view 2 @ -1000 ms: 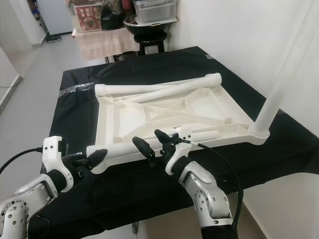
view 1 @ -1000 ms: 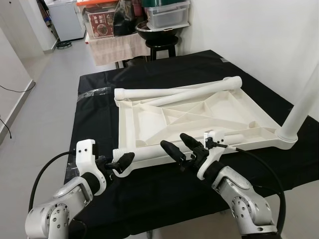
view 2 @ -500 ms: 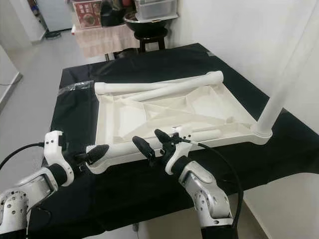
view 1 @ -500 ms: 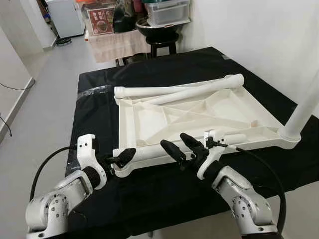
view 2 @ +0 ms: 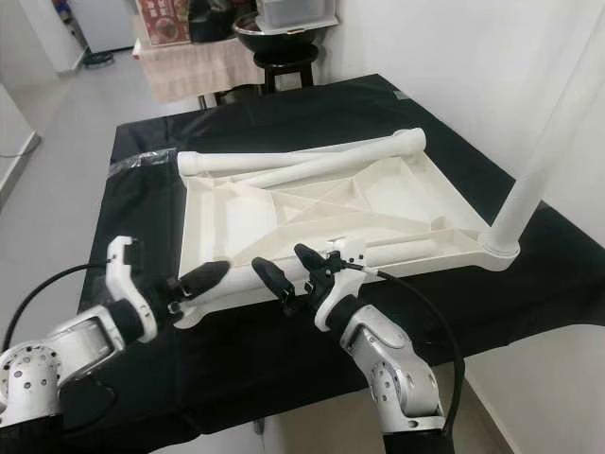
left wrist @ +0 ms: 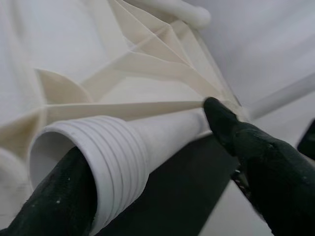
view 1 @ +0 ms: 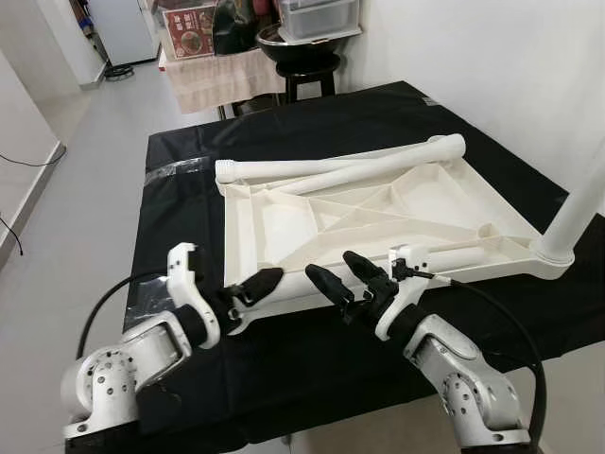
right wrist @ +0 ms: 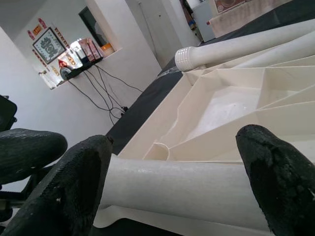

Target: Building children table

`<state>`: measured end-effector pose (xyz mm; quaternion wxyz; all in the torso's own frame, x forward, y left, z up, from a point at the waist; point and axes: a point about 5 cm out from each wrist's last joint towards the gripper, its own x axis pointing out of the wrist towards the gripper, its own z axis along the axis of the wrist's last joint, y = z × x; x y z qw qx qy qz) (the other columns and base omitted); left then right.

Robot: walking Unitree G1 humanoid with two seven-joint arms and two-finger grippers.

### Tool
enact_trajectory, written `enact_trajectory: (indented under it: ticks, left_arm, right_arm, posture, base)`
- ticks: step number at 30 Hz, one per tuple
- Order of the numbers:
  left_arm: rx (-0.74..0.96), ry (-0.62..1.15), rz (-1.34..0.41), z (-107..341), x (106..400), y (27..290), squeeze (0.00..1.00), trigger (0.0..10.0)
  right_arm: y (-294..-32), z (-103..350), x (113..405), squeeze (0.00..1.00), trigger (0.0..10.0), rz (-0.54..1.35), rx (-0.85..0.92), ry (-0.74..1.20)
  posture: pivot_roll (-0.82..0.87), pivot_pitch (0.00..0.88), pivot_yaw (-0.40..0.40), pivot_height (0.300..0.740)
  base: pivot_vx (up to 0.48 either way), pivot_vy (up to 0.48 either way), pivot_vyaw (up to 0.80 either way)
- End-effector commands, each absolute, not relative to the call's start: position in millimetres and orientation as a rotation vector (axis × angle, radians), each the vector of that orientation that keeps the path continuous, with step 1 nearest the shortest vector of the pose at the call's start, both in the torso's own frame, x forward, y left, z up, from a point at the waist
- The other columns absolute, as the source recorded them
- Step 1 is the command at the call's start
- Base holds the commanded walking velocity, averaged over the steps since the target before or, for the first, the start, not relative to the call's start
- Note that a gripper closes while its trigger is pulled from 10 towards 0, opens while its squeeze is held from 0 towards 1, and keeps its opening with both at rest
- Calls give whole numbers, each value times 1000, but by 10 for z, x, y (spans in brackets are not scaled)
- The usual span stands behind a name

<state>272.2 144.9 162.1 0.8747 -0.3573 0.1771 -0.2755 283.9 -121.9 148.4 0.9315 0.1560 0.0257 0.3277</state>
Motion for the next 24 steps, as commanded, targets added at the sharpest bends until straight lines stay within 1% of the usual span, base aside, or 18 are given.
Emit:
enact_trajectory:
  ticks: [1,5,9,10,12,13,24]
  left_arm:
    - [-773,388,-590,1612,2704,1463,0,10000]
    - [-834,415,-616,1599,2696,1407,0,10000]
    - [-847,421,-624,1603,2693,1382,0,10000]
    - [-852,424,-623,1605,2695,1381,0,3020]
    - [-852,424,-623,1605,2695,1381,0,3020]
    - [-857,424,-620,1606,2698,1382,0,0]
    - [-867,439,-617,1602,2682,1379,0,0]
  right_arm:
    - [-1193,1489,2809,0,10000,680,329,56]
    - [-1193,1492,2808,0,10000,677,329,56]
    - [-1193,1495,2808,0,10000,677,329,56]
    - [-1192,1495,2807,0,10000,677,329,57]
    - [-1192,1495,2807,0,10000,677,329,57]
    - [-1192,1495,2808,0,10000,677,329,57]
    - [-1193,1496,2820,0,10000,675,334,55]
  posture:
    - [-119,91,78,740]
    - [-124,92,80,740]
    - [-124,93,80,740]
    - [-124,91,79,740]
    - [-124,91,79,740]
    - [-124,91,78,740]
    - [-121,87,82,740]
  base:
    - [0,0,0]
    - [0,0,0]
    - [0,0,0]
    - [0,0,0]
    - [0,0,0]
    - [0,0,0]
    - [0,0,0]
